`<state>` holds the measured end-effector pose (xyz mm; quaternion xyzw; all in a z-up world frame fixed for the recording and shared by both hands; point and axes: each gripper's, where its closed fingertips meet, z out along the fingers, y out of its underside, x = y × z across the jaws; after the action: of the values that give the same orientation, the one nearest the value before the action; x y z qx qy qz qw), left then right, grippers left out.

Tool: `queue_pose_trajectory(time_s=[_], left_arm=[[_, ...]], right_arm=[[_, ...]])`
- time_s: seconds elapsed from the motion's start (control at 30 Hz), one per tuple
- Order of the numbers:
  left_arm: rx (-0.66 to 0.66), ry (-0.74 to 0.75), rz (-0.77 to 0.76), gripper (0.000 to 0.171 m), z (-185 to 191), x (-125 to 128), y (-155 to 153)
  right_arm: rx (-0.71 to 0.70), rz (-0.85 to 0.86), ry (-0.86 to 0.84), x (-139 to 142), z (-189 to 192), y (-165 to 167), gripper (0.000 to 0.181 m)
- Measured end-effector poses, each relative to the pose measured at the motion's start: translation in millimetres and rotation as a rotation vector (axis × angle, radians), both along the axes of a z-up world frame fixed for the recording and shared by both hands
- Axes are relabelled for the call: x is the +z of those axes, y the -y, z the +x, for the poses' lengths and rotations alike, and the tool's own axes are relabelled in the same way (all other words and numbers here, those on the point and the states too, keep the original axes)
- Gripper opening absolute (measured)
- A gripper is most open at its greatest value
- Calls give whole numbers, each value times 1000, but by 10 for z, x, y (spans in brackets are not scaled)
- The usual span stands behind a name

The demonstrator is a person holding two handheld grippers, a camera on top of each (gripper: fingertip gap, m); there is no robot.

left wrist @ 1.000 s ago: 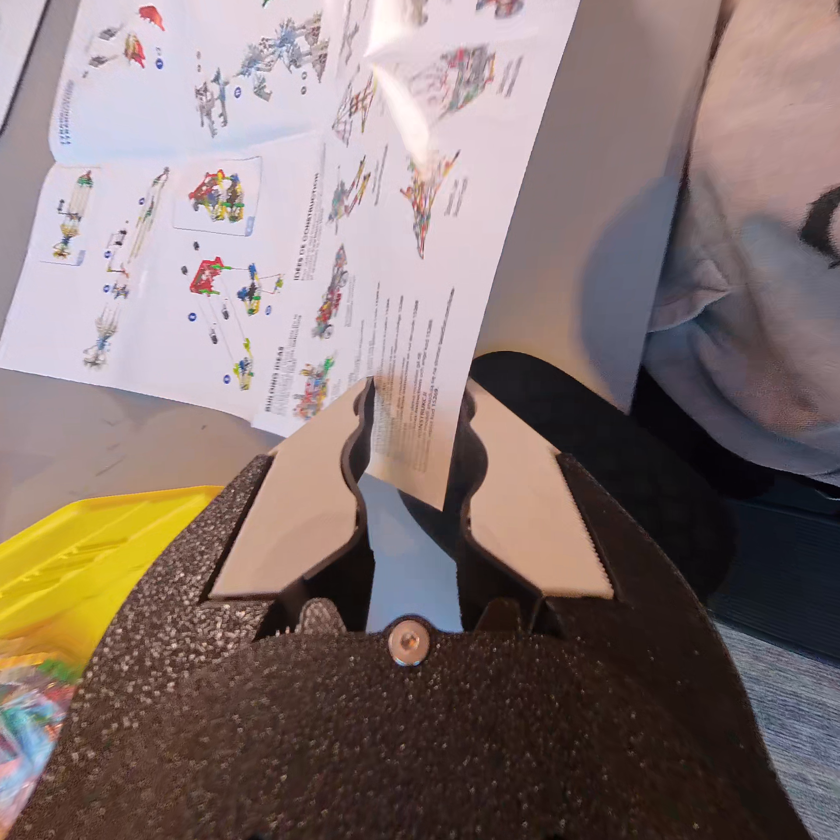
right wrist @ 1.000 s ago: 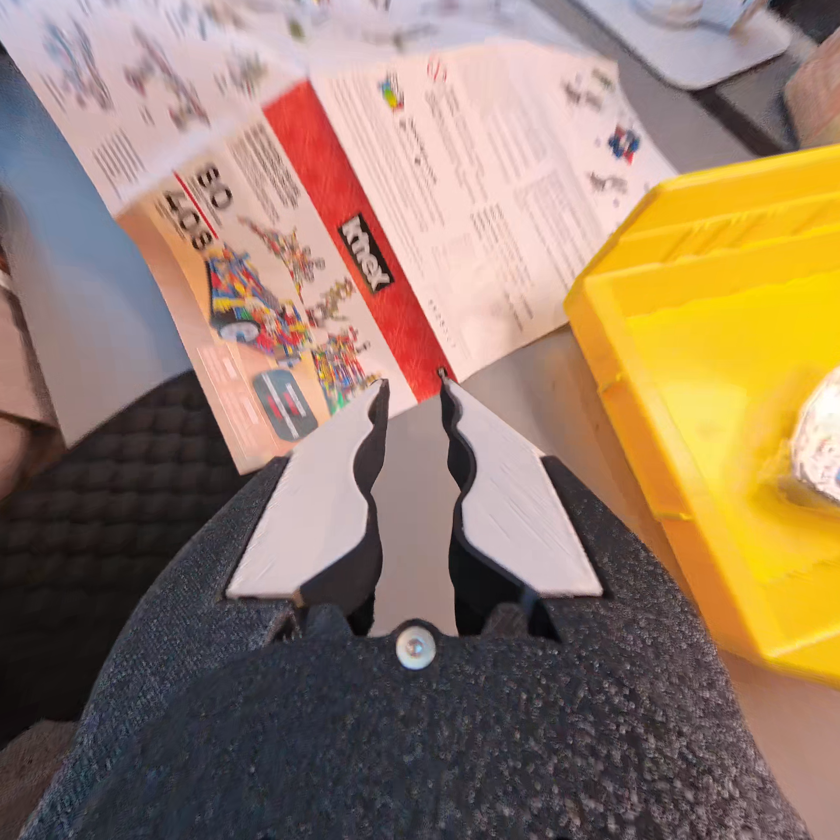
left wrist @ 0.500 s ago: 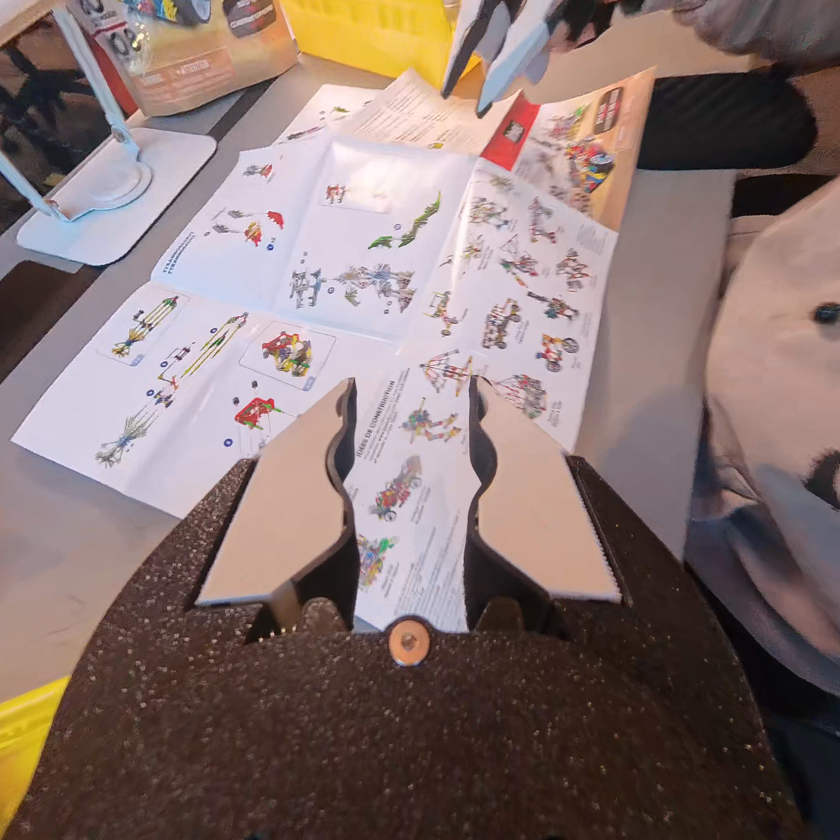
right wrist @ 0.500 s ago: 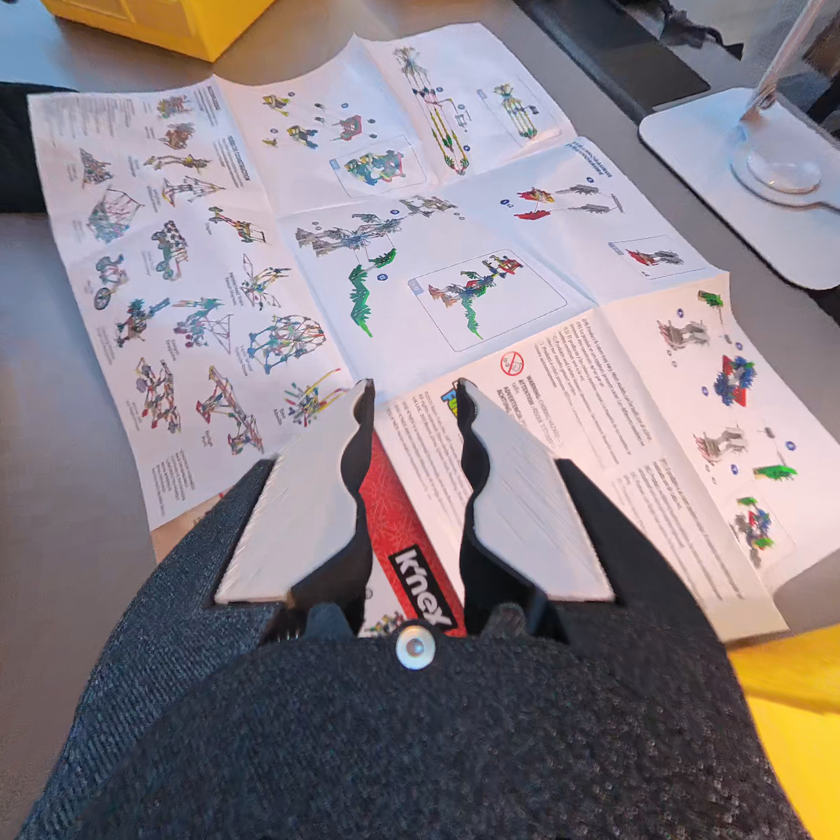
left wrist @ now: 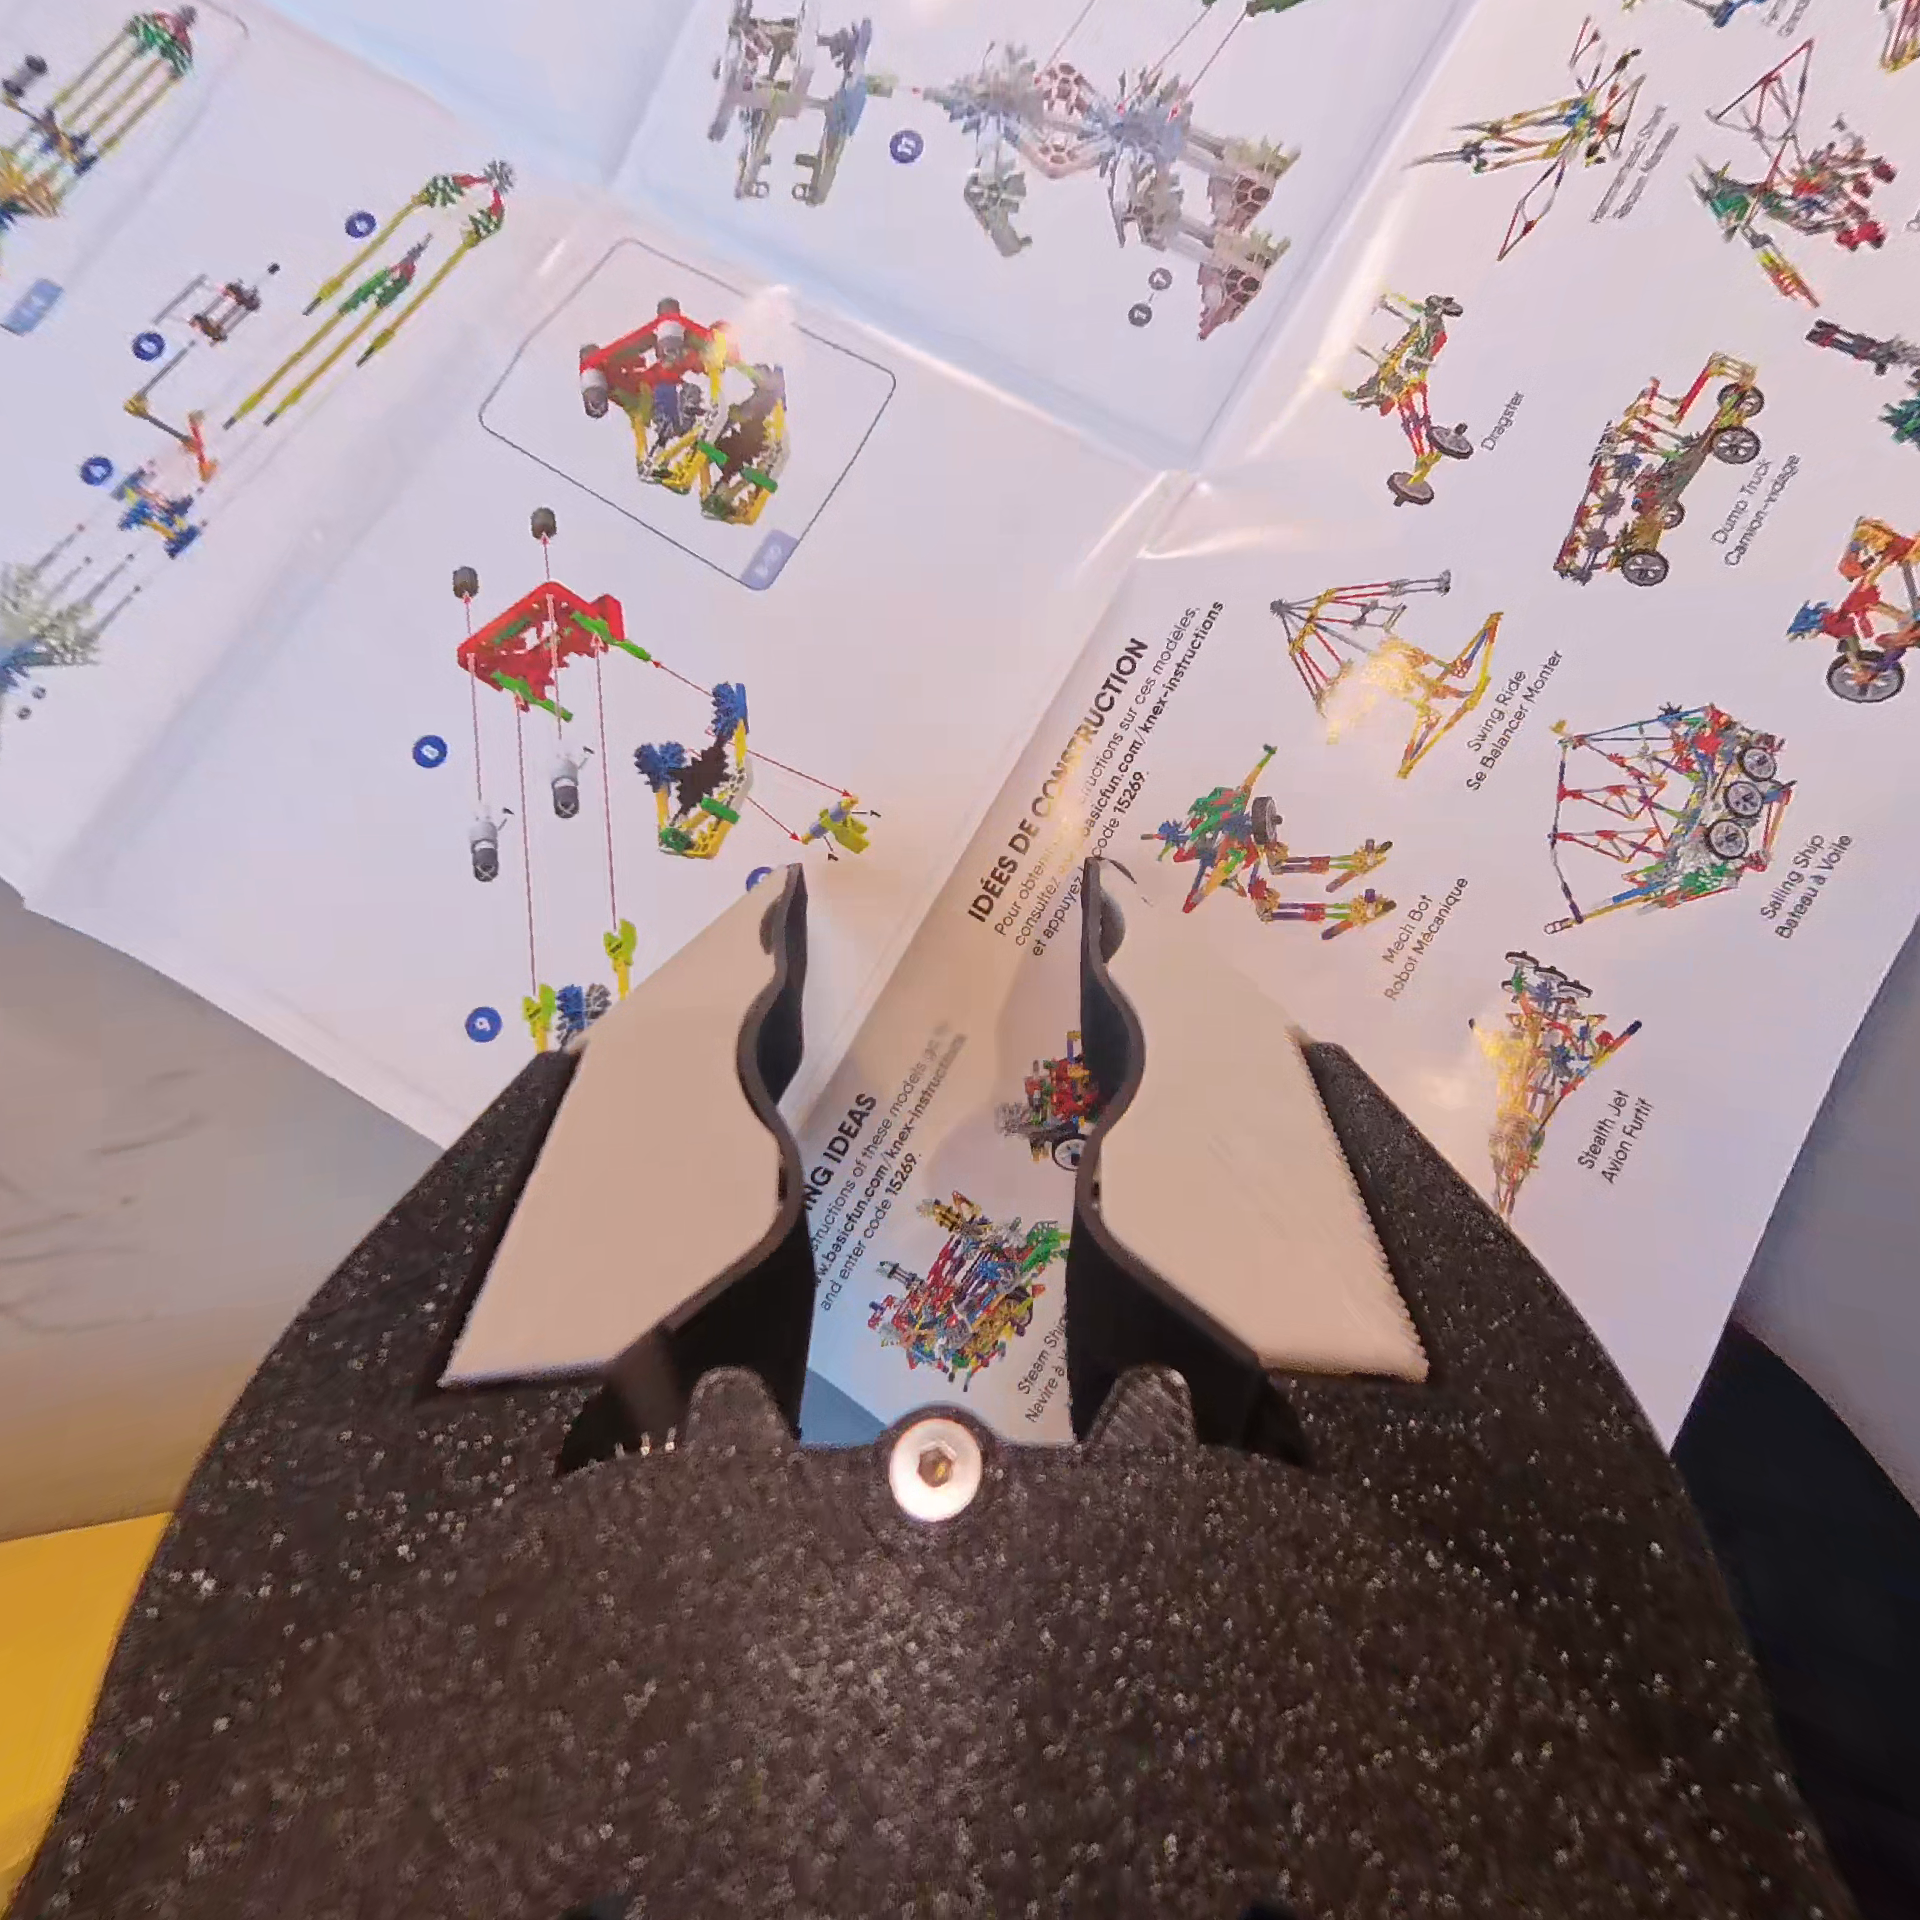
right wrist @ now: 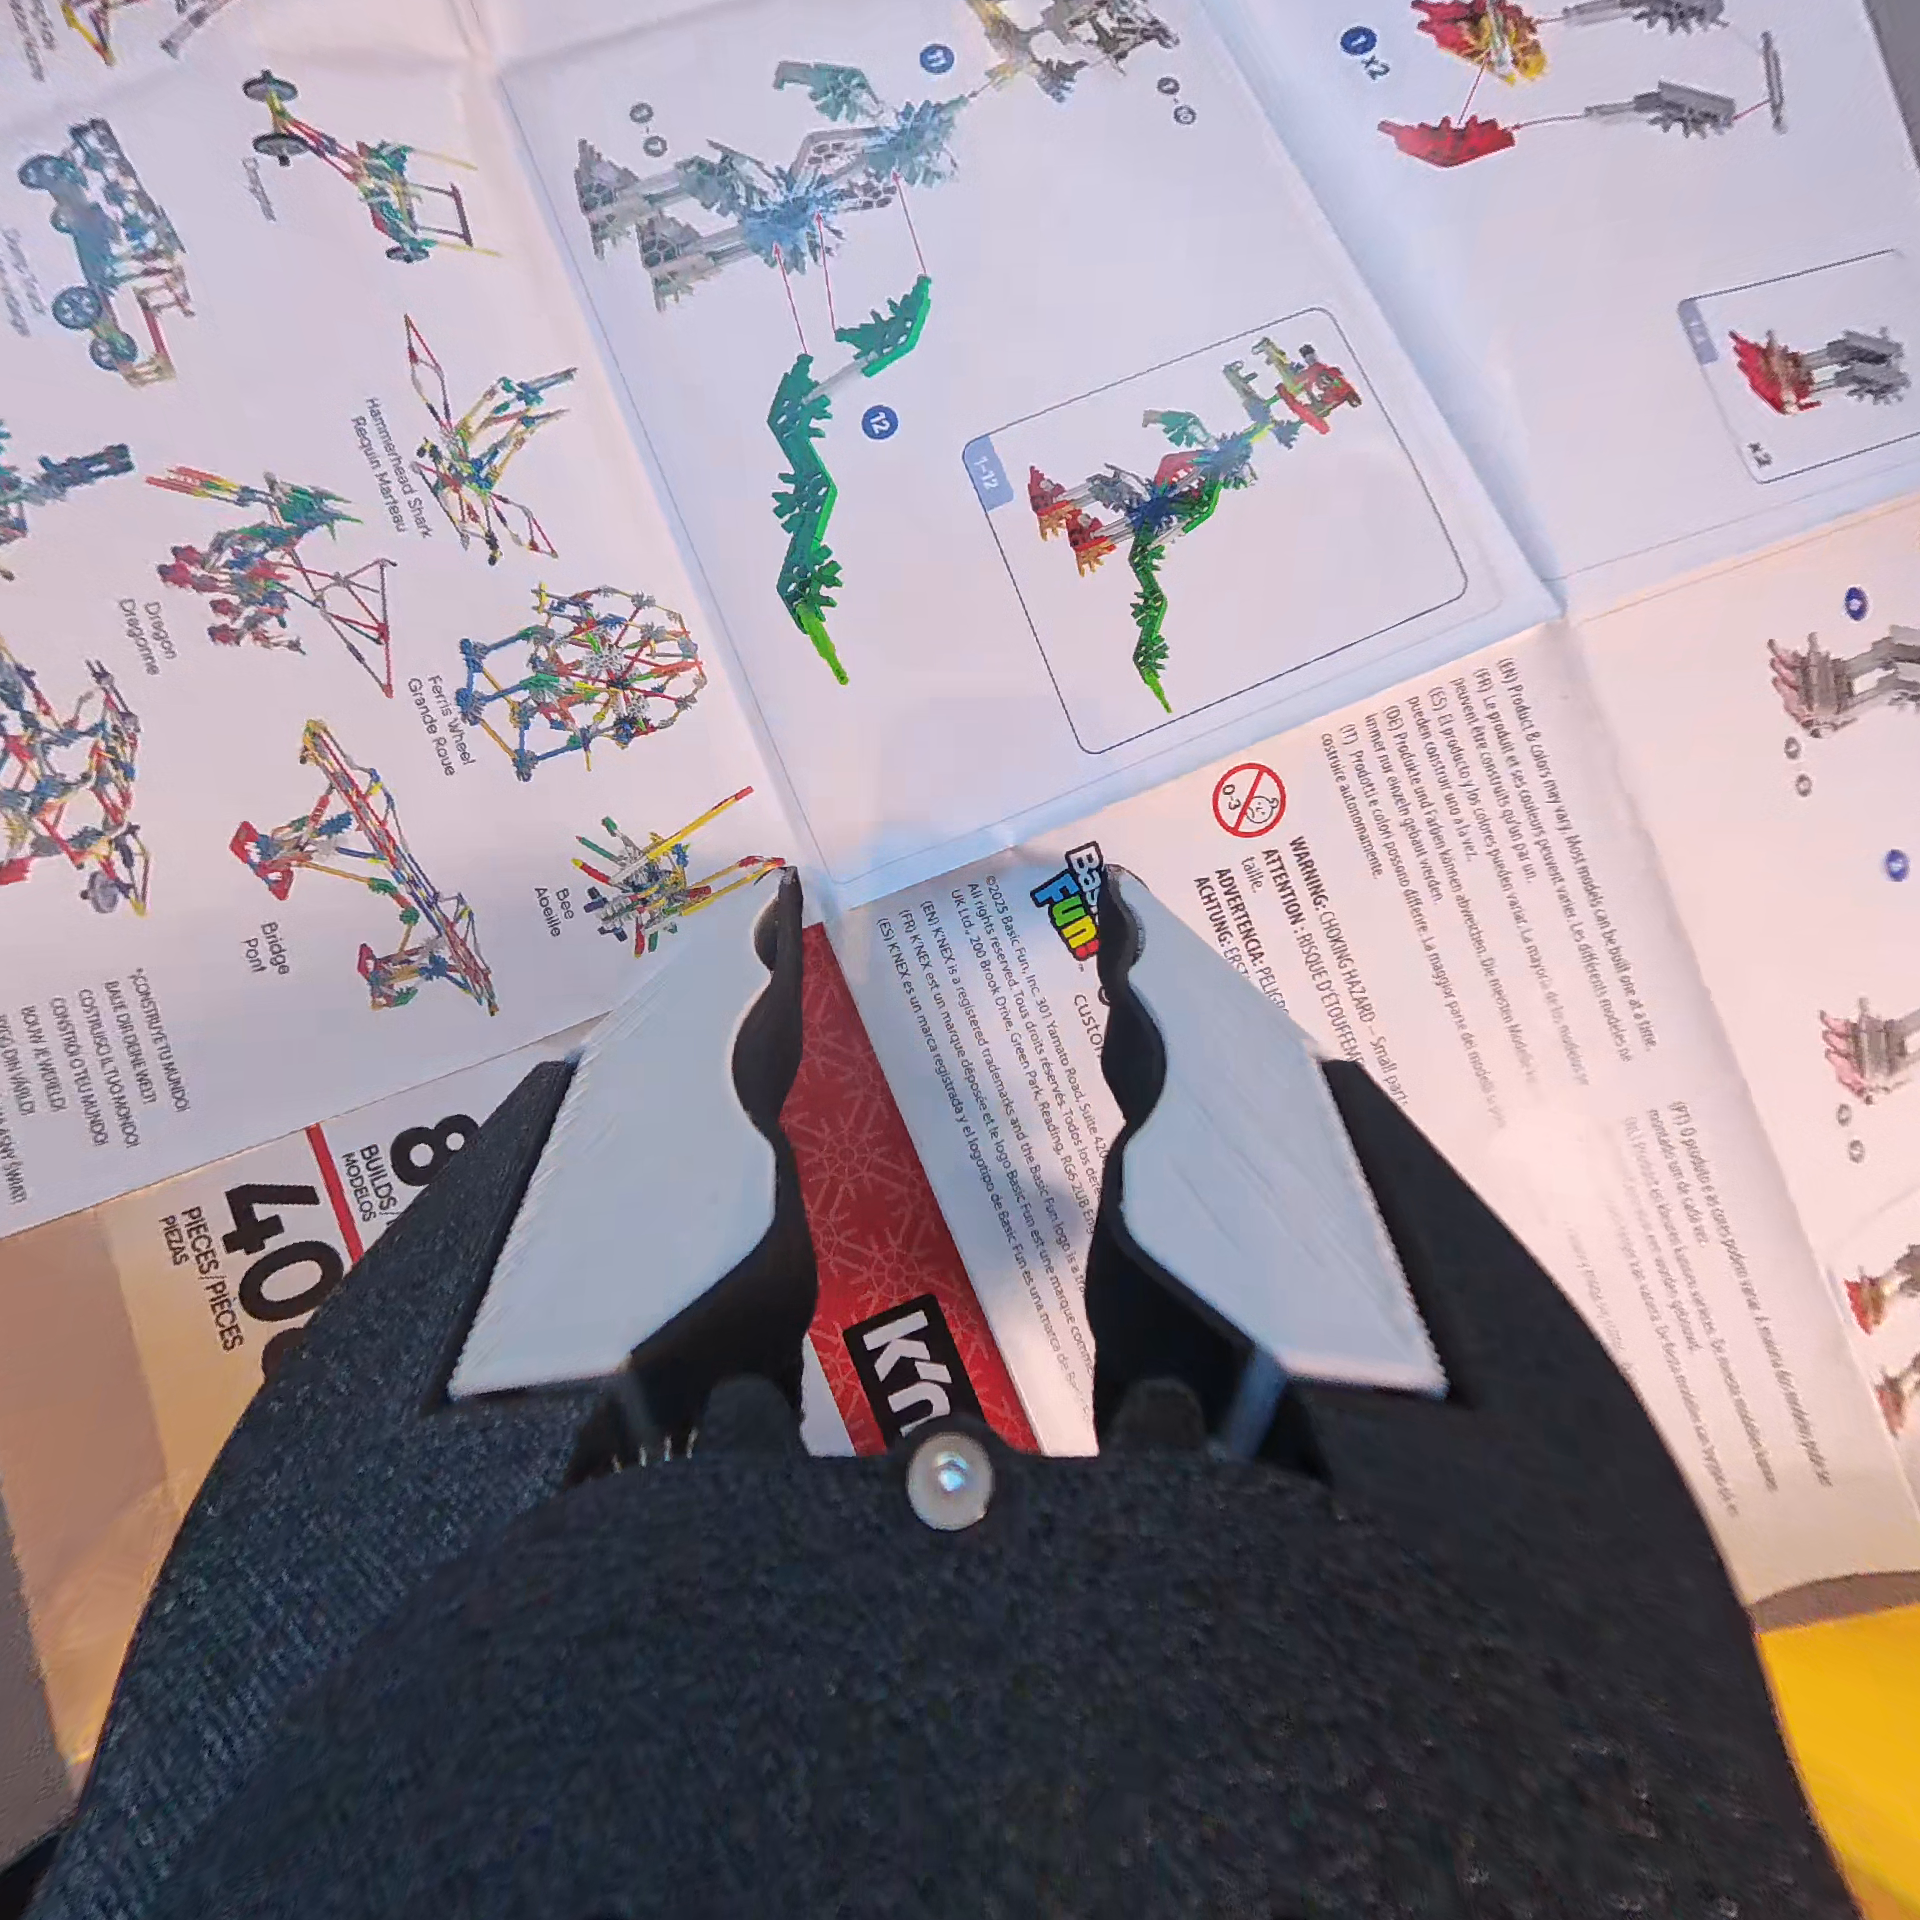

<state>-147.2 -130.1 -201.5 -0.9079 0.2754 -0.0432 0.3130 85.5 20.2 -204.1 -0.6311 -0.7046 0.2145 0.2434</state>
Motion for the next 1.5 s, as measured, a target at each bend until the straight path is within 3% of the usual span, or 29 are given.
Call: queue_pose_trajectory(time_s=[0.37,0.57,0.87,1.1,1.5], left_arm=[[28,59,-24,51,-43,-34,20],[88,145,212,49,-28,427,-260],[263,284,517,61,-209,964,-650],[334,317,574,63,-351,821,-651],[341,241,630,61,-405,824,-590]], right_arm=[[-10,-71,-28,-11,10,-5,60],[-63,-87,-135,221,46,-121,61],[-230,62,-430,764,214,-582,66],[-451,180,-605,899,510,-1042,70],[-540,195,-628,829,721,-1187,68]])
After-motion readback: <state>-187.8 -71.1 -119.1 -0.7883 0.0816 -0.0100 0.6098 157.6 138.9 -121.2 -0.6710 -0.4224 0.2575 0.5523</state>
